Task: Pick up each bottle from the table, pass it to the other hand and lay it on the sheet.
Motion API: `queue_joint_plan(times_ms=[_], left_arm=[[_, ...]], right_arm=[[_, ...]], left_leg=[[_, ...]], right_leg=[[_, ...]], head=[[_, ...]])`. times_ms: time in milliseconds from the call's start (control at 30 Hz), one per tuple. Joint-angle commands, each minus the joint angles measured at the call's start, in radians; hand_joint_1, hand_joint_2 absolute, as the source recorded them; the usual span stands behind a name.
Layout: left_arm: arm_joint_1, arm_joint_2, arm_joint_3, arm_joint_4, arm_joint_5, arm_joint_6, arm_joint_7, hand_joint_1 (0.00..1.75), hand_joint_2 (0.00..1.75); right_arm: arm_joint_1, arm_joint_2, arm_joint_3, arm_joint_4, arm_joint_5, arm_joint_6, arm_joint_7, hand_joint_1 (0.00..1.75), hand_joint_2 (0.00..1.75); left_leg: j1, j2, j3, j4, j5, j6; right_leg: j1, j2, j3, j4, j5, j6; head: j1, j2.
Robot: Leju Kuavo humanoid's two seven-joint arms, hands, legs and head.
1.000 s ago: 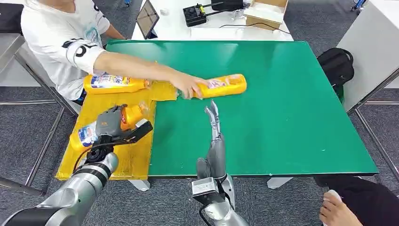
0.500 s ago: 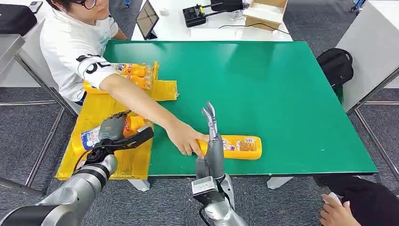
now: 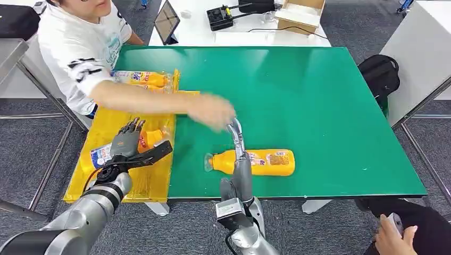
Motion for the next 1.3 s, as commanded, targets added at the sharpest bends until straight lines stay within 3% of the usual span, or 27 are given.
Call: queue_joint_plan(times_ms=[33, 67, 467, 500, 633, 900, 933, 1033, 1067, 1133, 1200, 1233, 1267, 1300], left_arm=[[-0.002, 0.016, 0.021, 0.080, 0.000, -0.015, 0.003, 0.00, 1.75], [-0.003, 0.013, 0.035, 0.077, 0.011, -0.033, -0.001, 0.00, 0.00], [0.003, -0.042, 0.303, 0.042, 0.319, -0.224, -0.290, 0.00, 0.00], [-0.010, -0.069, 0.434, 0.024, 0.493, -0.377, -0.453, 0.00, 0.00], [-0.038, -0.108, 0.493, -0.016, 0.615, -0.509, -0.467, 0.00, 0.00], [-0.037, -0.108, 0.504, -0.027, 0.674, -0.553, -0.482, 0.00, 0.00], [-0.035, -0.113, 0.515, -0.037, 0.694, -0.535, -0.496, 0.00, 0.00], [-0.037, -0.156, 0.570, -0.116, 0.802, -0.290, -0.562, 0.00, 0.00], [-0.019, -0.168, 0.540, -0.182, 0.848, -0.240, -0.562, 0.00, 0.00], [0.068, -0.169, 0.356, -0.406, 1.038, -0.024, -0.562, 0.00, 0.00], [0.091, -0.154, 0.291, -0.442, 1.073, 0.025, -0.562, 0.00, 0.00], [0.137, -0.130, 0.175, -0.513, 1.111, 0.135, -0.562, 0.00, 1.75], [0.170, -0.119, 0.117, -0.557, 1.129, 0.183, -0.562, 0.00, 1.75], [0.211, -0.117, 0.078, -0.618, 1.158, 0.222, -0.562, 0.00, 1.75]], right_arm=[[-0.020, 0.003, -0.002, 0.062, -0.006, -0.002, -0.034, 0.00, 0.00], [-0.022, 0.007, -0.009, 0.074, -0.009, 0.005, -0.034, 0.00, 0.00], [-0.024, 0.023, -0.070, 0.116, -0.006, 0.044, -0.034, 0.00, 0.00], [-0.024, 0.028, -0.090, 0.132, -0.001, 0.054, -0.034, 0.00, 0.00], [-0.020, 0.028, -0.120, 0.135, 0.008, 0.075, -0.034, 0.00, 0.00], [-0.027, 0.037, -0.150, 0.164, 0.012, 0.088, -0.034, 0.00, 0.00], [-0.025, 0.039, -0.153, 0.167, 0.014, 0.088, -0.034, 0.00, 0.00], [-0.015, 0.046, -0.163, 0.168, 0.034, 0.082, -0.034, 0.00, 0.00], [-0.012, 0.049, -0.166, 0.169, 0.041, 0.082, -0.034, 0.00, 0.00], [-0.026, 0.052, -0.167, 0.224, 0.110, 0.088, -0.034, 0.00, 0.00], [-0.031, 0.048, -0.169, 0.235, 0.125, 0.089, -0.034, 0.00, 0.00], [-0.047, 0.035, -0.172, 0.263, 0.173, 0.092, -0.021, 0.00, 0.00], [-0.054, 0.020, -0.178, 0.265, 0.192, 0.093, -0.006, 0.00, 0.00], [-0.065, -0.005, -0.181, 0.268, 0.229, 0.091, 0.031, 0.00, 1.75]], left_leg=[[0.000, 0.003, 0.007, -0.002, -0.002, 0.001], [0.000, 0.003, 0.006, -0.002, -0.002, 0.001], [0.000, -0.002, 0.012, -0.002, -0.001, 0.001], [0.000, -0.004, 0.011, -0.002, 0.000, 0.001], [0.000, -0.008, 0.012, -0.001, 0.001, 0.002], [-0.001, -0.005, 0.014, -0.002, -0.001, 0.001], [-0.001, -0.005, 0.015, -0.002, -0.001, 0.001], [0.000, -0.005, 0.013, -0.001, 0.000, 0.002], [0.000, -0.004, 0.013, -0.001, -0.001, 0.002], [0.001, -0.004, 0.011, 0.000, -0.001, 0.002], [0.000, -0.002, 0.008, -0.001, 0.000, 0.001], [0.000, -0.002, 0.009, -0.001, -0.001, 0.001], [0.000, 0.001, 0.011, -0.002, -0.002, 0.001], [0.000, 0.001, 0.010, -0.002, -0.001, 0.001]], right_leg=[[0.001, 0.002, 0.006, -0.002, -0.001, -0.003], [0.000, 0.002, 0.005, -0.001, -0.001, -0.003], [0.000, -0.001, 0.012, -0.002, -0.002, -0.003], [0.000, -0.002, 0.012, -0.002, -0.003, -0.002], [0.001, -0.006, 0.014, -0.002, -0.003, -0.002], [0.001, -0.004, 0.014, -0.002, -0.002, -0.005], [0.001, -0.005, 0.015, -0.002, -0.002, -0.006], [0.001, -0.006, 0.014, -0.002, -0.002, -0.005], [0.002, -0.006, 0.014, -0.001, -0.002, -0.005], [0.002, -0.006, 0.012, -0.001, -0.002, -0.005], [0.001, -0.003, 0.009, -0.001, -0.001, -0.003], [0.001, -0.003, 0.009, -0.001, -0.001, -0.004], [0.001, -0.001, 0.010, -0.002, -0.002, -0.005], [0.001, 0.000, 0.009, -0.002, -0.001, -0.004]], head=[[0.000, 0.000], [0.000, 0.000], [0.000, 0.000], [0.000, 0.000], [0.000, 0.000], [0.000, 0.000], [0.001, 0.000], [0.000, 0.000], [0.001, 0.000], [0.000, 0.000], [0.000, 0.000], [0.000, 0.000], [0.000, 0.000], [0.000, 0.000]])
